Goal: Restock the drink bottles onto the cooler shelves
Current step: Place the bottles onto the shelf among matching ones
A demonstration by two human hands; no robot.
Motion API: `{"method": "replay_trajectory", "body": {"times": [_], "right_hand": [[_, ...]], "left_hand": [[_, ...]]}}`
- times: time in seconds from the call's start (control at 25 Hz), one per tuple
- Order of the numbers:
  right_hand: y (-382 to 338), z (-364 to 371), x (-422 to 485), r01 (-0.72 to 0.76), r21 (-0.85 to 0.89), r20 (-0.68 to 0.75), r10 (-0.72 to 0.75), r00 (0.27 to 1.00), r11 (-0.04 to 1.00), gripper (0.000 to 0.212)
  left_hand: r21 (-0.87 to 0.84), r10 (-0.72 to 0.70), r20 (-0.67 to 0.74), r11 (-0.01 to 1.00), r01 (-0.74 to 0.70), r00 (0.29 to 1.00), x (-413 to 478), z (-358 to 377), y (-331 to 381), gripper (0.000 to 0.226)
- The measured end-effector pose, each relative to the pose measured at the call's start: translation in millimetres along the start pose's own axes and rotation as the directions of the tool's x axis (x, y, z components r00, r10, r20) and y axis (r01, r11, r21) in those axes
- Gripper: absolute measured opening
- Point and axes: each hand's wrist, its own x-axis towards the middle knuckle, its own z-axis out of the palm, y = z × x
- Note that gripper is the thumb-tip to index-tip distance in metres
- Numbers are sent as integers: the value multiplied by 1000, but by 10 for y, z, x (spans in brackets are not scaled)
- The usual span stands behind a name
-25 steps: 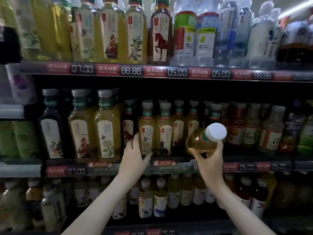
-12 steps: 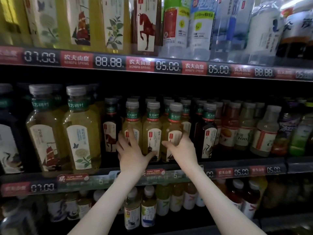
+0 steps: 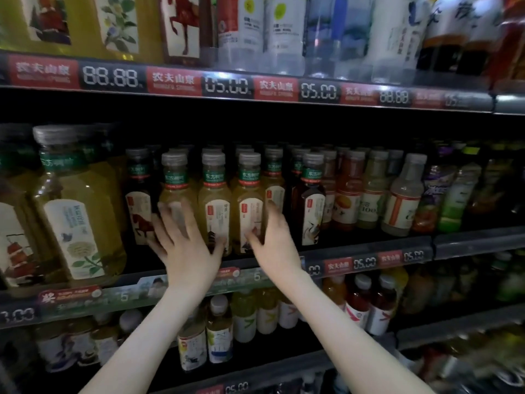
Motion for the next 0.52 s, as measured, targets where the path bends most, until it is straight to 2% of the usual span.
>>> {"method": "replay_trajectory", "body": {"times": [0.12,0.28,0.4,0.52], "right_hand": [[141,-247,-140,100,-91,-57,-105,993,991,55],[490,-655,-358,71,-150,-59,-80,995,986,41],[817,-1047,-587,5,-188,-99,-24,995,982,38],[1124,-1526,-823,-93,-211,-165,58,985,973,37]], "left_hand": [[-50,165,-38,985,-167,986,-224,83,351,91],[-224,395,44,899,-376,918,-489,253,849,61],[-376,503,139,824,-424,853,-696,429,1232,51],[-448,546,166,784,-430,821,-954,548,1670,49]]}}
